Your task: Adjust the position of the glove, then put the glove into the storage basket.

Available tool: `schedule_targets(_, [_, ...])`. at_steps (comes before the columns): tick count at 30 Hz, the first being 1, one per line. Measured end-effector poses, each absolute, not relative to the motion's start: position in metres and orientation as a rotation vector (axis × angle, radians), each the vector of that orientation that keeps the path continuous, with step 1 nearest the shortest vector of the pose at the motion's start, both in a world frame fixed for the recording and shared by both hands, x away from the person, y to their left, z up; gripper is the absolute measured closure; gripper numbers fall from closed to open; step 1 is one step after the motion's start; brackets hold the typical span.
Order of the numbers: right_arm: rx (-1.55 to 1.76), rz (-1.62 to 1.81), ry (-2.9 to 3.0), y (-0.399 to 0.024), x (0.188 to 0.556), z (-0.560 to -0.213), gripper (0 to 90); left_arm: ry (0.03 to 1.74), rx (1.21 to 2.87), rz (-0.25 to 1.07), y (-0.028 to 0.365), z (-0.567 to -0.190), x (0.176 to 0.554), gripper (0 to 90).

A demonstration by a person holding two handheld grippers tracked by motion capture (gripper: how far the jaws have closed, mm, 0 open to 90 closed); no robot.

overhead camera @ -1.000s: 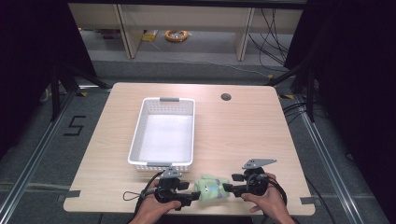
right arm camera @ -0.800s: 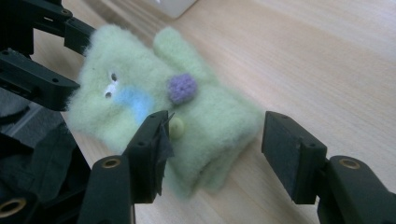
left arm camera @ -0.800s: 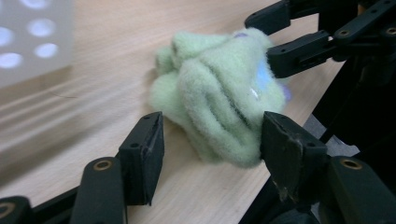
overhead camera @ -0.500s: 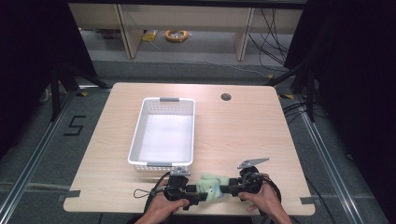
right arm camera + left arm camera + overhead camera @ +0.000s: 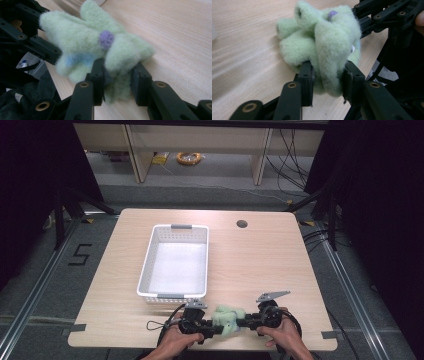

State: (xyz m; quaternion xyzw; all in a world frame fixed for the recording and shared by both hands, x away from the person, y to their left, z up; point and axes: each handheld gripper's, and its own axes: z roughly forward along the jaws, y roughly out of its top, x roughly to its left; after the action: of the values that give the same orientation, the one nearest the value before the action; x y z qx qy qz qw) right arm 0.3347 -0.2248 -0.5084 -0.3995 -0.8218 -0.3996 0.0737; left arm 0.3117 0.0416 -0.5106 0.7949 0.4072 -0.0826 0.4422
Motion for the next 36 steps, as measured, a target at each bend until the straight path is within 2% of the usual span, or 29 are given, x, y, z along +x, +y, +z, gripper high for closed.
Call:
schedule_targets(13, [-1.196,-1.231,-2.453,-0.223,0.329,-0.504,71.0,0.995,1.959,-0.195,0.048,-0.508,0.308,71.7])
schedule_targets(36, [-1.142,-1.297,-2.488,-0.208,0.316,-0.483,71.1,0.934,1.947,-0.179,0.063,-0.491,0.299,71.7])
